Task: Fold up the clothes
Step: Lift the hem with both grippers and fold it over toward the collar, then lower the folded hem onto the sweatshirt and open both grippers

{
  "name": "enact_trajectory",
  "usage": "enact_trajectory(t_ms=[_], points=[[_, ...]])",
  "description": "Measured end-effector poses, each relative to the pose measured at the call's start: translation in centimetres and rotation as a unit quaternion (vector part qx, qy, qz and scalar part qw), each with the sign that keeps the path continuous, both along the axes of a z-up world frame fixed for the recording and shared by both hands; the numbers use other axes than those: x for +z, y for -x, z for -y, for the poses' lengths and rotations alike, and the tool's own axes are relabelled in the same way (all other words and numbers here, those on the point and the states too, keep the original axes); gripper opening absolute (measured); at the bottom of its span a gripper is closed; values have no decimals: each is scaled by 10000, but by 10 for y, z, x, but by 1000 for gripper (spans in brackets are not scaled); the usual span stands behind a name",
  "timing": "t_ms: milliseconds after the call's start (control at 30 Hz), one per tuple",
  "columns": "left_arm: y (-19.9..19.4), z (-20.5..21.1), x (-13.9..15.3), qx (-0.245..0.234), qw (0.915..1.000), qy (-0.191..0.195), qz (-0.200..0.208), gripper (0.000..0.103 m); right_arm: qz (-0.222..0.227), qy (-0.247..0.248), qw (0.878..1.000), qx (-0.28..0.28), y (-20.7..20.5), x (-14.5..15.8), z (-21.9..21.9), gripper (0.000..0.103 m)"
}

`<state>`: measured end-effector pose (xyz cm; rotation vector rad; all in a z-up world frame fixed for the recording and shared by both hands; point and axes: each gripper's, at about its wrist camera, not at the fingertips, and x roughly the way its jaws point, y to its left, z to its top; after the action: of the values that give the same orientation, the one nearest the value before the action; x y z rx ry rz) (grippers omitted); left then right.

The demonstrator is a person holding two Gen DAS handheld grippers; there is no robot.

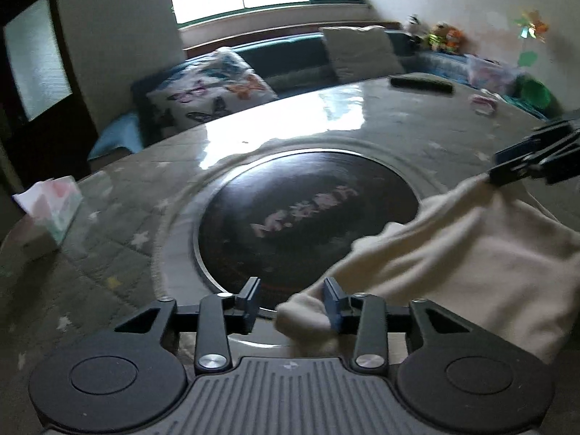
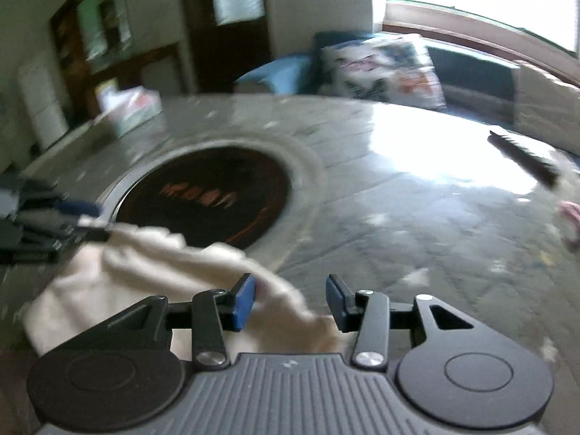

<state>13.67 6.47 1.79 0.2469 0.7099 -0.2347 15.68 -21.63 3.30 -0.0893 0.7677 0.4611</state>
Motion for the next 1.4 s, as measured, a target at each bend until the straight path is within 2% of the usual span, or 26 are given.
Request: enact_trajectory(t_ms=[100, 167, 267, 333, 467, 700, 833, 967, 1067, 1133, 1267, 1333, 1400], points=[[4, -1, 11, 198, 9996, 77, 173, 42, 184, -125, 9994, -277, 7, 7, 15, 43], [8, 0, 20, 207, 9992, 233, 269, 41, 238, -219, 9993, -180, 15, 10, 13, 41], [13, 10, 29, -29, 9984, 494, 276, 40, 236, -382, 9990, 68, 23, 13, 1, 37], [13, 19, 29, -250, 9975, 650, 146, 36, 159, -470, 9985, 247, 23, 11, -10, 32], [4, 39, 21, -499, 9962, 704, -127, 34, 20, -523, 9975, 479, 17, 6, -34, 31], [-23, 55, -1, -477, 9946, 772, -500, 34, -65, -210, 9986, 471, 3, -11, -60, 33], [-31, 51, -11, -286, 9944, 853, -553, 37, -21, -85, 9995, 306, -2, -22, -64, 50], [-32, 47, -13, -136, 9940, 945, -542, 40, -51, -188, 9995, 230, -5, -25, -60, 55], [-31, 45, -11, -46, 9942, 954, -498, 46, 119, -222, 9995, 173, 3, -18, -55, 65], [-27, 45, -9, -6, 9946, 944, -436, 54, 218, -281, 9992, 207, 11, -11, -50, 84], [-18, 43, -4, 35, 9948, 970, -316, 66, 367, -368, 9983, 270, 31, -1, -40, 91], [-11, 42, -1, 57, 9954, 923, -229, 73, 367, -479, 9977, 302, 40, 2, -34, 101], [-3, 40, 2, 75, 9958, 900, -148, 80, 364, -618, 9967, 370, 47, 4, -30, 102]])
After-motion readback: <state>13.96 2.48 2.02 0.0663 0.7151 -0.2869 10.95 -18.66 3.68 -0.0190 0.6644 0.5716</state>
